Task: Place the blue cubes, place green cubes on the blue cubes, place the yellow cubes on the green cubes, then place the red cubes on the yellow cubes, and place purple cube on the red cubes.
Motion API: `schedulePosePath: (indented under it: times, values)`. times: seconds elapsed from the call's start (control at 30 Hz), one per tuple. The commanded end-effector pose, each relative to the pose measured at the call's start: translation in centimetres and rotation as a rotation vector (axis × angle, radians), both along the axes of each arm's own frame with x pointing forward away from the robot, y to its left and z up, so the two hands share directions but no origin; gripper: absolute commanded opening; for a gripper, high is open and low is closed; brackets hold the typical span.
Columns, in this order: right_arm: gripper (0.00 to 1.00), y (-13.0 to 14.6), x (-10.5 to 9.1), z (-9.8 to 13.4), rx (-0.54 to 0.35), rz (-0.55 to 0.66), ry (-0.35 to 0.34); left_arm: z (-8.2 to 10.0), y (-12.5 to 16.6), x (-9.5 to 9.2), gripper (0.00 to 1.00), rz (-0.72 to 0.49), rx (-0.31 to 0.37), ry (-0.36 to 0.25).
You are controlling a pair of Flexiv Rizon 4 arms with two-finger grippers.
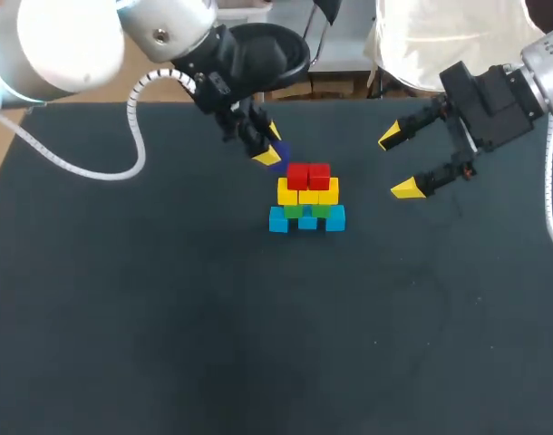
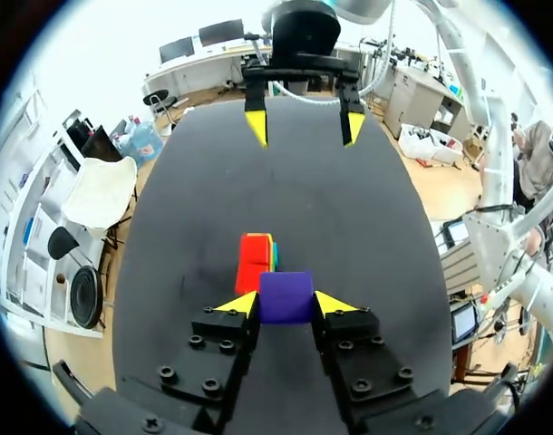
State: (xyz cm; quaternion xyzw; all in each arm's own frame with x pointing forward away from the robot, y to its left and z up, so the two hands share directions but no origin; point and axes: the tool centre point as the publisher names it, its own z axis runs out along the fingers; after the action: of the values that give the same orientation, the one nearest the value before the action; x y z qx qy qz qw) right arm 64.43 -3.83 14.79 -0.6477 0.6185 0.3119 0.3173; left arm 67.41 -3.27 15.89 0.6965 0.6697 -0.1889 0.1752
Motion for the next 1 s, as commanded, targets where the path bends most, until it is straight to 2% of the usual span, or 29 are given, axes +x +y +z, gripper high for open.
schedulePosePath:
  times: [0.03,0.07,0.2,0.8,0.93,1.0]
  values:
    - [1.0,0.0,-0.1,0.0,0.0,-0.001,-0.001,-0.4,-0.4,-0.5,0.0,0.004,-0.052,-0.012]
    - [1.0,0.0,-0.1,0.0,0.0,-0.001,-0.001,-0.4,-0.8,-0.8,0.0,0.005,-0.045,-0.026]
    - [1.0,0.0,-0.1,0.0,0.0,-0.001,-0.001,-0.7,-1.3,-0.9,0.0,0.014,-0.043,-0.01]
    - [1.0,0.0,-0.1,0.0,0.0,-0.001,-0.001,-0.7,-1.3,-0.8,0.0,0.014,-0.035,-0.013]
    - [1.0,0.0,-0.1,0.0,0.0,-0.001,-0.001,-1.1,-2.3,-1.0,0.0,0.042,-0.181,0.044]
    - [1.0,0.0,-0.1,0.0,0.0,-0.001,-0.001,-1.4,-3.1,-0.9,0.0,0.038,-0.169,0.046]
